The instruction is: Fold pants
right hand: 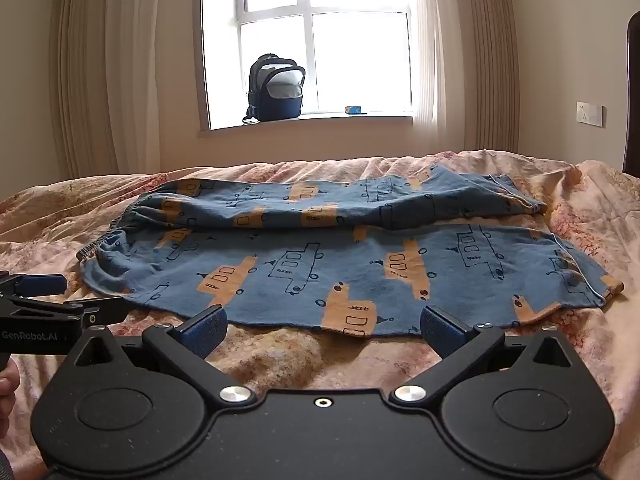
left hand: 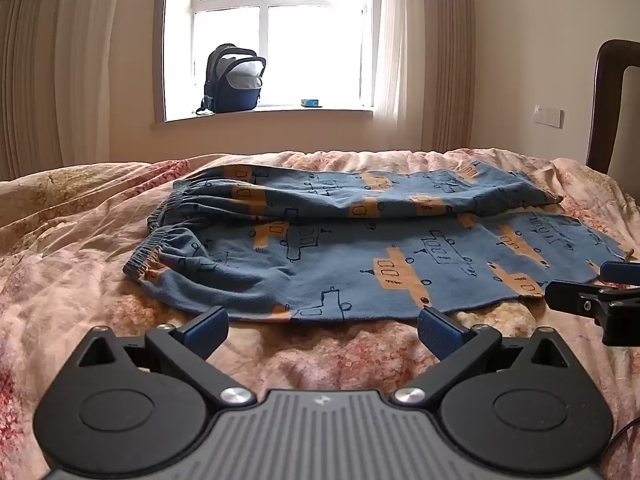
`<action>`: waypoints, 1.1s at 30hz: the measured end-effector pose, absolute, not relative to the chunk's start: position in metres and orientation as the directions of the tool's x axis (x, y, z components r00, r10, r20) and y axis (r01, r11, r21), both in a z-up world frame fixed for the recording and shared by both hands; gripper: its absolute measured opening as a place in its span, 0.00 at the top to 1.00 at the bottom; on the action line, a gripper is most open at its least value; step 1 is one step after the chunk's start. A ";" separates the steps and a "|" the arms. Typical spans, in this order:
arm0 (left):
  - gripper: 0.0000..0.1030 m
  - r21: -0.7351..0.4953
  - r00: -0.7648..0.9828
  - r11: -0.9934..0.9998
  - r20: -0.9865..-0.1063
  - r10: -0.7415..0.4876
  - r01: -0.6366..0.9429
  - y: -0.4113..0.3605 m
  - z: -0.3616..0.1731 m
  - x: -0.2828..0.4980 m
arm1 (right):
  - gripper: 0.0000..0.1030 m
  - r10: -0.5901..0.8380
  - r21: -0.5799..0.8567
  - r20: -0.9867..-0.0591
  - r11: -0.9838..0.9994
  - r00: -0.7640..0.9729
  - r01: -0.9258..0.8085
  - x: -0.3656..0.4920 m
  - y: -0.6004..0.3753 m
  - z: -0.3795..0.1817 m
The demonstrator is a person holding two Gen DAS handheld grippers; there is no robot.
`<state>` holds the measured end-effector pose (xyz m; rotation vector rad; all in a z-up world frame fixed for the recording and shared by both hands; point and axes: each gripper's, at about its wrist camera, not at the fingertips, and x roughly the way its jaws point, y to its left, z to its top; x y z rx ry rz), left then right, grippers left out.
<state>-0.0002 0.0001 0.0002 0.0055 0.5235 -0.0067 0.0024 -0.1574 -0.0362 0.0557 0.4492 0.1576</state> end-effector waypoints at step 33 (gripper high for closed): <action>0.00 0.010 0.865 1.000 -0.502 0.000 0.006 0.000 0.000 0.000 | 0.00 0.163 0.085 -0.436 0.987 0.885 -0.139 0.004 -0.159 -0.031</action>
